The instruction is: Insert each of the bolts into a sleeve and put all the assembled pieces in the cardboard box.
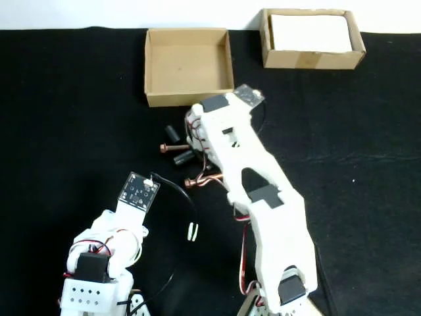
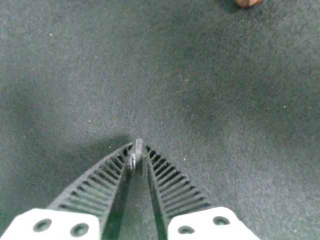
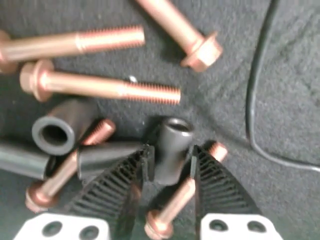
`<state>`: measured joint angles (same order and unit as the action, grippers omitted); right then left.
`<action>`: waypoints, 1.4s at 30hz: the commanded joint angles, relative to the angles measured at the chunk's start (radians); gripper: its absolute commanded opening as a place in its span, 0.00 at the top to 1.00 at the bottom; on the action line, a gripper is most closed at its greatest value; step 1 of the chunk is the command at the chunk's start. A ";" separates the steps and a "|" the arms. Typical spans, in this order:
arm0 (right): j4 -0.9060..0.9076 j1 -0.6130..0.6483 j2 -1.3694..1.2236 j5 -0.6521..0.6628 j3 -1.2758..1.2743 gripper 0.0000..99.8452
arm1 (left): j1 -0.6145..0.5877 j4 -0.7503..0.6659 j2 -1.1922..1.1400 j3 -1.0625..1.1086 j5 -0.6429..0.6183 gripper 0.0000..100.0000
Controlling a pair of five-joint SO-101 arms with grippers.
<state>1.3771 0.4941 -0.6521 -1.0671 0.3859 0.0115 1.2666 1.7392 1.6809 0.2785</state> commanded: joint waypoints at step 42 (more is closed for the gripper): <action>0.383 -0.453 0.415 0.766 0.638 0.99 | 0.018 0.002 -0.001 0.018 0.005 0.99</action>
<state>1.7545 0.1979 -0.4097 -0.3552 0.9751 0.0161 1.2666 1.7392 1.6809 0.2785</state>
